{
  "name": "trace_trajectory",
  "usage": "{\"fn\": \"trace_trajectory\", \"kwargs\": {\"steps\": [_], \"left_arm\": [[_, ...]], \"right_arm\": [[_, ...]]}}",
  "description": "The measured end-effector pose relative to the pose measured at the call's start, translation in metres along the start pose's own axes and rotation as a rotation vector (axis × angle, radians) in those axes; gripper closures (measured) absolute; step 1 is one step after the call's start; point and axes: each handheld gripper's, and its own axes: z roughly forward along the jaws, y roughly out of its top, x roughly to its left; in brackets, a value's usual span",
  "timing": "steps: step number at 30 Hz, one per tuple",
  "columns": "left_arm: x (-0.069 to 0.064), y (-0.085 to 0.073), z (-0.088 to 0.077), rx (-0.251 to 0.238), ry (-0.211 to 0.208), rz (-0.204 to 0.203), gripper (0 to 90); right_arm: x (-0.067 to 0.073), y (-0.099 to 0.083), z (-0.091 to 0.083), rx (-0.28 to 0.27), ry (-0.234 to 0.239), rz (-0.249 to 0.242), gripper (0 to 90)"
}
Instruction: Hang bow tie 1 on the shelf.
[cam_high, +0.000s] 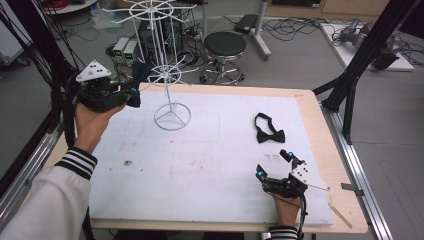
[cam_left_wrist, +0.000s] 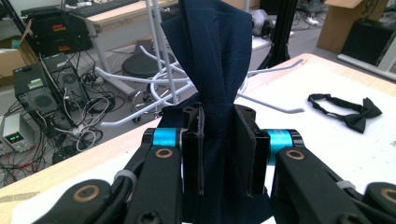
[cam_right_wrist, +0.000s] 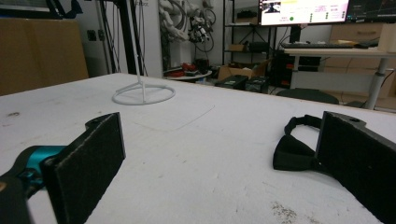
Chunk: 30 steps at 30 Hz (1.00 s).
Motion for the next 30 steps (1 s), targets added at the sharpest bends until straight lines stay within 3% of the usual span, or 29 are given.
{"fn": "trace_trajectory", "kwargs": {"steps": [21, 30], "left_arm": [[-0.011, 0.006, 0.024, 0.082, 0.009, 0.041, 73.8], [-0.012, 0.006, 0.029, 0.098, 0.006, 0.041, 73.6]], "right_arm": [[0.0, 0.0, 0.0, -0.001, 0.001, -0.001, 0.7], [0.0, 0.0, 0.0, -0.001, 0.0, 0.001, 0.7]]}}
